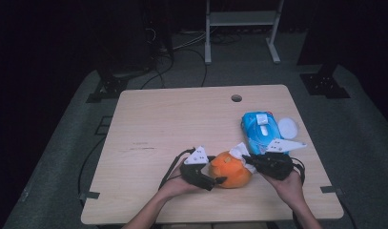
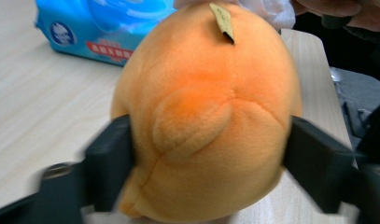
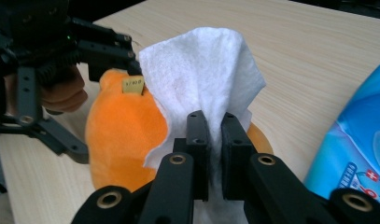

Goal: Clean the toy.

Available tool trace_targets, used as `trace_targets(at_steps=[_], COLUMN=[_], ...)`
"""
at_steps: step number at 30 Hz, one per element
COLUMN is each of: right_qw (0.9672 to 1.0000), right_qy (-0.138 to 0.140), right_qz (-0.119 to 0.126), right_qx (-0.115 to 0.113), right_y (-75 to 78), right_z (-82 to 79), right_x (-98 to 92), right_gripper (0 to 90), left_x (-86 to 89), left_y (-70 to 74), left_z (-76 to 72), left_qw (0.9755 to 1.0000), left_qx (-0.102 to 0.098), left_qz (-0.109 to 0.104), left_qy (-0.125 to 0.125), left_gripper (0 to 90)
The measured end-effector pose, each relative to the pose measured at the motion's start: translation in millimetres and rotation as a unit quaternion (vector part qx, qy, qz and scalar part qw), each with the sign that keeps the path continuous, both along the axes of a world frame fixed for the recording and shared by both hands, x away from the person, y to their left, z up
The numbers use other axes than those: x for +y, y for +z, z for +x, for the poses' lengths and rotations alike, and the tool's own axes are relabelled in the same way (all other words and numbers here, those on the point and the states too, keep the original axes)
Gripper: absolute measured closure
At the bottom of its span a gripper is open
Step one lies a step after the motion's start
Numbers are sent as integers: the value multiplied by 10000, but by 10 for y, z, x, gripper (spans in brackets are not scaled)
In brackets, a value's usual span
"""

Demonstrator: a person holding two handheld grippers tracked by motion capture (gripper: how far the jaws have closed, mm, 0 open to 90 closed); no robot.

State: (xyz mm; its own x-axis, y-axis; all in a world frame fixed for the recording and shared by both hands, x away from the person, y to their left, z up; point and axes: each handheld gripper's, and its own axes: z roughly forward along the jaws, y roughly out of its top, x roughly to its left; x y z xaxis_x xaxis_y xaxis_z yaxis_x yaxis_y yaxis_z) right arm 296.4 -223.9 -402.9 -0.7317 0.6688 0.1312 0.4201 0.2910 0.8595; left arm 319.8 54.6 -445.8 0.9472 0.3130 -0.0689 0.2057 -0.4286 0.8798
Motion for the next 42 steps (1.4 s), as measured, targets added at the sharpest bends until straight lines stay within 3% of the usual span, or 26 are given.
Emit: trace_targets(at_steps=[3, 4, 6, 7, 9, 10, 14, 16, 18, 22, 24, 27, 29, 30, 31, 32, 33, 36, 39, 42], right_qw=[9999, 9999, 9995, 9991, 9989, 9982, 9972, 9965, 9955, 9960, 9969, 9981, 9990, 9990, 9993, 9993, 9993, 9991, 9995, 9995], right_qy=[33, 33, 115, 139, 138, 161, 284, 384, 459, 359, 279, 276, 284, 284, 311, 311, 320, 289, 214, 263], right_qz=[75, 75, 177, 215, 239, 376, 490, 452, 478, 504, 521, 439, 310, 310, 188, 188, 46, -126, -83, 196], right_qx=[-117, -117, -217, -348, -383, -434, -495, -589, -684, -648, -515, -336, -119, -119, 23, 23, 168, 284, 226, 49], right_y=[70, 70, 125, 182, 202, 255, 329, 377, 424, 432, 381, 269, 142, 142, 67, 67, -5, -68, -38, 90], right_z=[-43, -43, -77, -110, -116, -139, -195, -246, -274, -237, -189, -152, -101, -101, -71, -71, -33, 1, 7, -46], right_x=[41, 41, 67, 95, 98, 108, 160, 231, 271, 211, 175, 218, 270, 270, 301, 301, 334, 356, 324, 291], right_gripper=[834, 834, 834, 835, 835, 838, 840, 840, 841, 841, 841, 841, 841, 841, 841, 841, 841, 840, 840, 840], left_x=[35, 45, 68, 99, 119, 132, 126, 114, 153, 194, 209, 222, 231, 236, 241, 239, 219, 204, 195, 145], left_y=[78, 119, 223, 309, 357, 388, 467, 469, 500, 578, 608, 567, 531, 512, 496, 481, 438, 360, 369, 354], left_z=[-39, -53, -69, -98, -111, -117, -159, -172, -171, -176, -176, -156, -137, -126, -115, -107, -90, -59, -51, -75], left_qw=[9997, 9994, 9991, 9984, 9983, 9982, 9976, 9977, 9975, 9965, 9961, 9970, 9975, 9977, 9977, 9976, 9983, 9986, 9985, 9987], left_qx=[-196, -296, -315, -442, -424, -422, -612, -608, -564, -556, -553, -506, -390, -329, -312, -306, -313, -228, -311, -334], left_qz=[-100, -169, -272, -322, -376, -416, -289, -277, -427, -615, -673, -576, -567, -569, -583, -585, -437, -397, -319, -309], left_qy=[99, 113, 92, 116, 127, 124, 115, 109, 82, 104, 104, 135, 151, 161, 172, 193, 214, 265, 311, 245], left_gripper=[345, 345, 362, 372, 376, 376, 376, 377, 384, 384, 384, 384, 384, 384, 386, 386, 386, 382, 371, 363])
